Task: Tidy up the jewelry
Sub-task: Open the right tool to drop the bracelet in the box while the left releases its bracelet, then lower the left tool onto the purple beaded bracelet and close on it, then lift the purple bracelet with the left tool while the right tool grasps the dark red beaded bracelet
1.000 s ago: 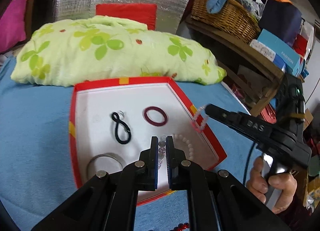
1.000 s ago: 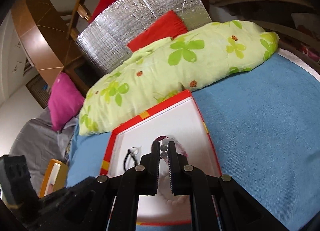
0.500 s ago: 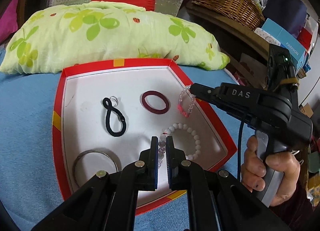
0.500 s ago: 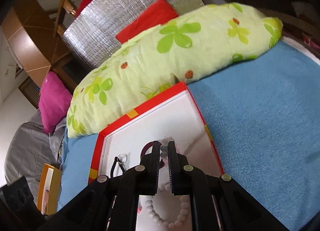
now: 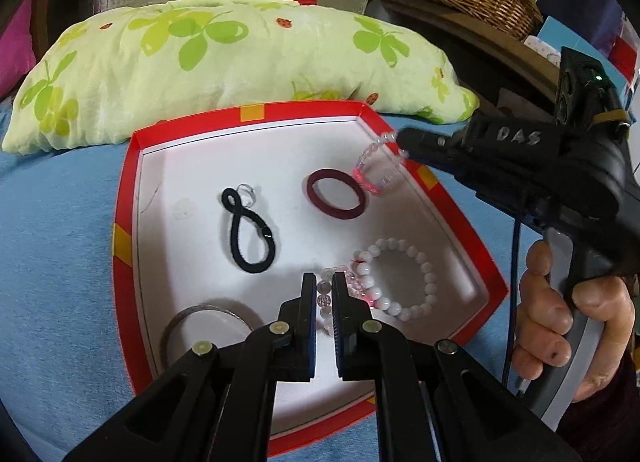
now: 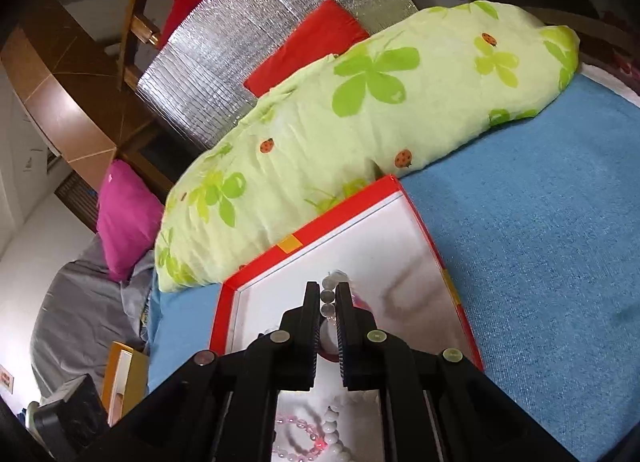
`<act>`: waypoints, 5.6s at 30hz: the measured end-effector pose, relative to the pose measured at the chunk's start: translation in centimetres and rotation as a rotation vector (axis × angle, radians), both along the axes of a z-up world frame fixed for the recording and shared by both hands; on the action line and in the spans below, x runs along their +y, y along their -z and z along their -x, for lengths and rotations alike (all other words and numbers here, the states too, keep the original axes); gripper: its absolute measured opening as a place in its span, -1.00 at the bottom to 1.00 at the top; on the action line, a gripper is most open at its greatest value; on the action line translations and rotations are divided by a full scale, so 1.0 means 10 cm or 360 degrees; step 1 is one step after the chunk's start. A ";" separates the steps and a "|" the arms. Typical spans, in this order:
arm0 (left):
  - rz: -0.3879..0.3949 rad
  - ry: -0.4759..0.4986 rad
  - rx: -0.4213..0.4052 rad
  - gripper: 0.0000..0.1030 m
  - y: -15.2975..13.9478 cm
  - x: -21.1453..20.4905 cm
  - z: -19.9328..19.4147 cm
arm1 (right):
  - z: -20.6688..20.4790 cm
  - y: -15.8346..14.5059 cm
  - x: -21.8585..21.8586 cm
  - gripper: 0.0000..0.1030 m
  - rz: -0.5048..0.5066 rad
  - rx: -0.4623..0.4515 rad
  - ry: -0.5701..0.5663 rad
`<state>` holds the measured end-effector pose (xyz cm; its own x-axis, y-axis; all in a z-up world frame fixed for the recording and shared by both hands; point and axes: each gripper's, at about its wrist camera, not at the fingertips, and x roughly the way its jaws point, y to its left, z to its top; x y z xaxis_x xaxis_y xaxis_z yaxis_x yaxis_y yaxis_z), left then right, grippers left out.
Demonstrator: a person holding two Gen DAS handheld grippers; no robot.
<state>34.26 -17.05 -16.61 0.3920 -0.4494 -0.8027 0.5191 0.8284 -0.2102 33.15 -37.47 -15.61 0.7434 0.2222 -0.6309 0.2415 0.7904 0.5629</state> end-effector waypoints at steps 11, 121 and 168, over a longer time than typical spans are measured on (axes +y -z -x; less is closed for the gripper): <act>-0.0059 -0.0028 0.0019 -0.81 0.03 0.04 -0.07 | -0.08 0.15 -0.03 -0.77 0.0152 0.0180 0.0093; -0.0138 -0.0003 -0.0119 -0.64 0.04 0.75 1.42 | 1.69 0.28 0.69 -0.78 0.0436 0.0494 -0.0291; -0.0176 -0.0125 0.0070 -0.26 0.29 1.05 1.24 | 1.66 0.30 0.78 -0.78 0.0630 0.0499 -0.0283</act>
